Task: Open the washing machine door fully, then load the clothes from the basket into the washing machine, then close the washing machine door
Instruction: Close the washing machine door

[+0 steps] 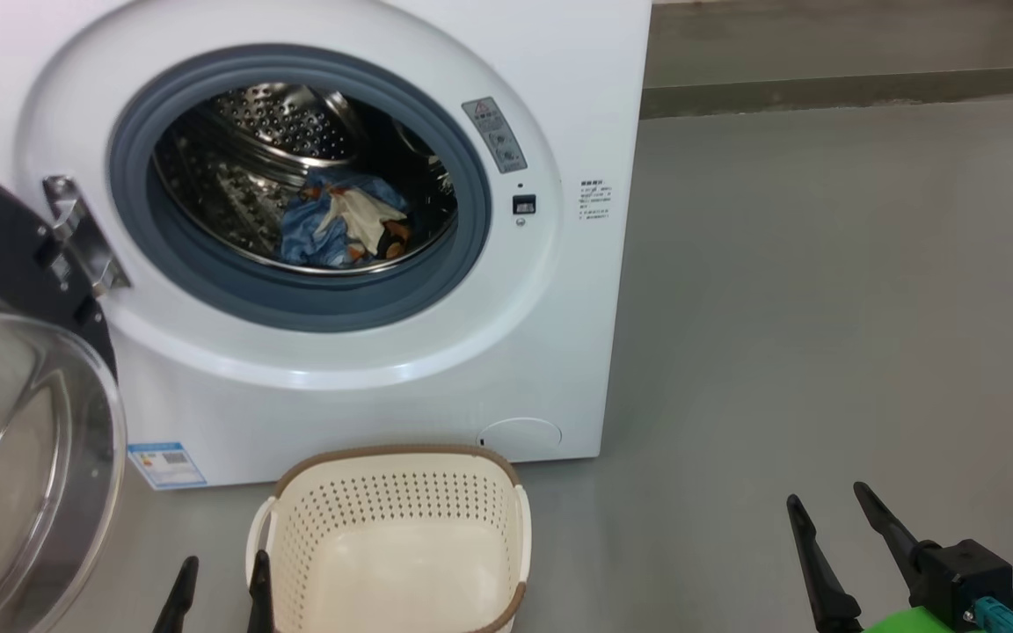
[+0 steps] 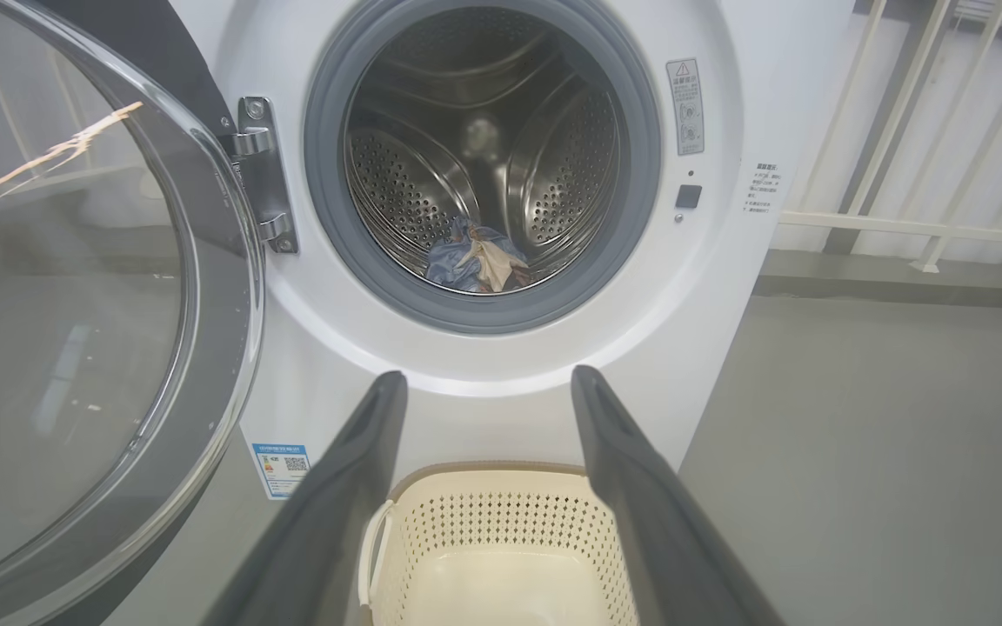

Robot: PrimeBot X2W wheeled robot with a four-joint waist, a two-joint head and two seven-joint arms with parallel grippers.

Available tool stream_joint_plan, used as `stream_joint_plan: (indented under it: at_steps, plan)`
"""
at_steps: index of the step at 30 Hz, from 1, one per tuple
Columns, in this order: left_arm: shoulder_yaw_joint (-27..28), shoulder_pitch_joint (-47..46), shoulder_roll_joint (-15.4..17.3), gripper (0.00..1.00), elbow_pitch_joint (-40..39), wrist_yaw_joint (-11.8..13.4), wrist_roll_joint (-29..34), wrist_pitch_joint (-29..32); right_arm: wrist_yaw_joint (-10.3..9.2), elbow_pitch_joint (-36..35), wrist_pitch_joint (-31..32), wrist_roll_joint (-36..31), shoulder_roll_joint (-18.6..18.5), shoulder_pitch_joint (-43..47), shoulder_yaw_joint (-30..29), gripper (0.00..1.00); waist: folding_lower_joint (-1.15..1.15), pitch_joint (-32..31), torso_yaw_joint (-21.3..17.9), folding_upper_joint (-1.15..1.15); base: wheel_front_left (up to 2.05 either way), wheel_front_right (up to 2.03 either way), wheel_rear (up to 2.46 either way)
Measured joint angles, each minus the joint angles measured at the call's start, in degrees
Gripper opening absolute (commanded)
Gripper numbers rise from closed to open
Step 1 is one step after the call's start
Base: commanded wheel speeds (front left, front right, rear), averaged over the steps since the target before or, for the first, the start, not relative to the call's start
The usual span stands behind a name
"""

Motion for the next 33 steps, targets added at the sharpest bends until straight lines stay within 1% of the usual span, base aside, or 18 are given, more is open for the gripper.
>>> stream_joint_plan:
  at_steps: [7, 9, 21, 27, 33]
  plan:
    - [0.03, 0.01, 0.24, 1.00, -0.01, 0.02, -0.18, 0.00, 0.00, 0.03, 0.00, 0.00, 0.13, 0.02, 0.00, 1.00, 0.00, 0.16, 0.83, 0.00, -1.16, 1.16, 0.00]
    - [0.05, 0.01, 0.43, 1.00, -0.02, 0.44, -0.16, -0.01, 0.00, 0.11, -0.01, 0.00, 0.13, 0.02, 0.00, 1.00, 0.00, 0.23, 0.96, 0.00, -0.55, 0.55, 0.00]
    - [-0.48, 0.01, 0.47, 1.00, -0.14, 0.43, -0.25, -0.01, 0.00, 0.26, -0.01, 0.00, 0.15, 0.02, -0.36, 1.00, 0.00, 0.37, 1.98, 0.00, -0.03, 0.03, 0.00]
    - [-0.91, -0.02, 0.55, 1.00, -0.29, 0.44, -0.25, -0.01, 0.00, 0.16, -0.01, 0.00, 0.15, 0.02, -0.70, 1.00, 0.00, 0.46, 3.88, 0.00, 0.00, 0.00, 0.00]
    - [-1.22, -0.03, 0.93, 1.00, -1.38, 0.44, -0.22, 0.07, 0.00, 0.21, -0.01, 0.00, 0.04, 0.02, -0.70, 1.00, 0.00, 0.60, 7.48, 0.00, 0.00, 0.00, 0.00]
